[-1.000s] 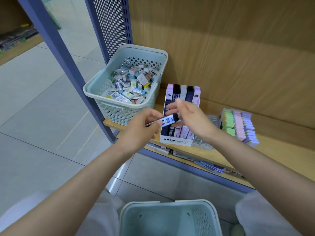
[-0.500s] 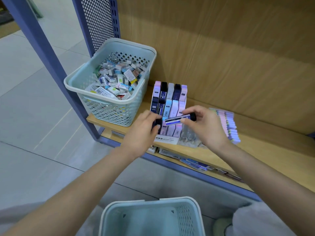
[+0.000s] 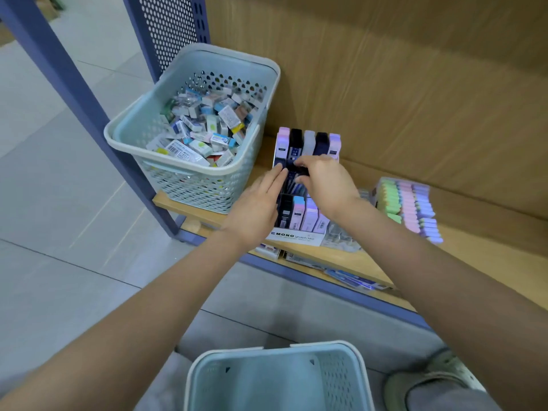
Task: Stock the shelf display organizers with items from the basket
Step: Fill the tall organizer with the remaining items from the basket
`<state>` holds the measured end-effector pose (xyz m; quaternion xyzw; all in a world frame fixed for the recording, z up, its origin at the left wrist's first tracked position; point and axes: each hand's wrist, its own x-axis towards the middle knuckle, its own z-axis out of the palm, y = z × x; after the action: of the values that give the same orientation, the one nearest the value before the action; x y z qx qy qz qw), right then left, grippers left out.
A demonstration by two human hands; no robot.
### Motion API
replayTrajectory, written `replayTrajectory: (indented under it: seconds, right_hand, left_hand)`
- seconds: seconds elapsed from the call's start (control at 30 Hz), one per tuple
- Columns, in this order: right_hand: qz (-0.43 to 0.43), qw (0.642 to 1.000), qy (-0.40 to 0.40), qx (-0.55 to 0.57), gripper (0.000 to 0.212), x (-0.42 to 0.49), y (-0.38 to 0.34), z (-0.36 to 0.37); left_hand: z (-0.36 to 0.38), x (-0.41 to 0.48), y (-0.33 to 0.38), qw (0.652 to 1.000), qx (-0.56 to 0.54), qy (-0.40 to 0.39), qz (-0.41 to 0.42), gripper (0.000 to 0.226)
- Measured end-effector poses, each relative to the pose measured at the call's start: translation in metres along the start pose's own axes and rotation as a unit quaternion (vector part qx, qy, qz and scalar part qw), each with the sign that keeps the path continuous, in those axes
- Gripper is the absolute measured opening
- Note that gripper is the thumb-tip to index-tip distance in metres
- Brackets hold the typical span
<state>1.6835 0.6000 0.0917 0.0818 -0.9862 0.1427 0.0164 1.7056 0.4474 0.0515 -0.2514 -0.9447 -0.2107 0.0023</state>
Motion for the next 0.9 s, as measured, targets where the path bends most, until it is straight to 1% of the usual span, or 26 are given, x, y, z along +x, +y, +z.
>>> replayTrajectory:
  seconds: [0.13, 0.27, 0.37, 0.43, 0.47, 0.6, 0.7, 0.77, 0.87, 0.9]
  right_hand:
    - [-0.007, 1.000, -0.001, -0.026, 0.028, 0.009, -0.008, -0.005]
    - [-0.011, 0.999, 0.005, 0.037, 0.022, 0.013, -0.005, -0.002]
    - [-0.027, 0.997, -0.038, 0.063, 0.020, 0.011, -0.001, 0.001]
    - [-0.031, 0.996, -0.070, 0.041, 0.023, 0.011, 0.000, -0.002]
    - [-0.029, 0.997, -0.069, 0.027, 0.025, 0.011, 0.001, -0.004]
    - [-0.032, 0.999, -0.025, 0.016, 0.022, 0.011, 0.004, -0.004]
    - [-0.022, 0.999, 0.002, 0.047, 0.028, 0.009, 0.001, 0.002]
    - [-0.021, 0.998, 0.003, 0.063, 0.027, 0.007, -0.002, 0.004]
    - [-0.051, 0.998, 0.014, -0.023, 0.020, 0.007, -0.002, 0.006]
    - [-0.066, 0.996, 0.030, -0.058, 0.019, 0.009, -0.001, 0.009]
  left_hand:
    - [0.004, 0.001, 0.000, 1.000, -0.008, 0.008, -0.005, 0.069]
    - [0.008, 0.001, -0.001, 1.000, -0.011, 0.008, -0.010, 0.071]
    - [0.008, 0.000, -0.002, 1.000, -0.028, 0.010, -0.008, 0.072]
    - [0.008, 0.000, -0.002, 0.999, -0.037, 0.013, -0.008, 0.070]
    - [0.008, 0.001, -0.003, 0.999, -0.035, 0.013, -0.010, 0.069]
    - [0.009, 0.001, -0.003, 0.999, -0.028, 0.019, -0.012, 0.067]
    - [0.011, 0.001, -0.004, 0.999, -0.025, 0.018, -0.010, 0.067]
    - [0.011, 0.001, -0.005, 0.999, -0.026, 0.017, -0.010, 0.067]
    - [0.010, 0.002, -0.006, 1.000, -0.023, 0.016, -0.007, 0.067]
    - [0.010, 0.002, -0.007, 1.000, -0.023, 0.017, -0.006, 0.068]
